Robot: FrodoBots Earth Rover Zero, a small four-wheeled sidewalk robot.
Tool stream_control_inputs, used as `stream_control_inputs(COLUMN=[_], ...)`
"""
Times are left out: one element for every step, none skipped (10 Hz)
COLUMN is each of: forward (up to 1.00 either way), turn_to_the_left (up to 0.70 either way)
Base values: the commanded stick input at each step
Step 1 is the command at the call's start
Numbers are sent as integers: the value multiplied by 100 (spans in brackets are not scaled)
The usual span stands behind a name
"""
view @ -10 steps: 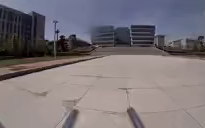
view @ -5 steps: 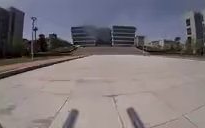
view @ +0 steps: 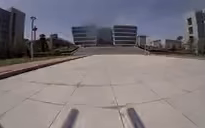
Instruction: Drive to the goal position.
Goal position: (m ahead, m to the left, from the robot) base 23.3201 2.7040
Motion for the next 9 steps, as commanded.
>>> stream_control_inputs(forward=[70, 70, 70, 70, 70, 70, 70, 70, 70], turn_to_the_left=[0, 0, 0, 0, 0, 0, 0, 0, 0])
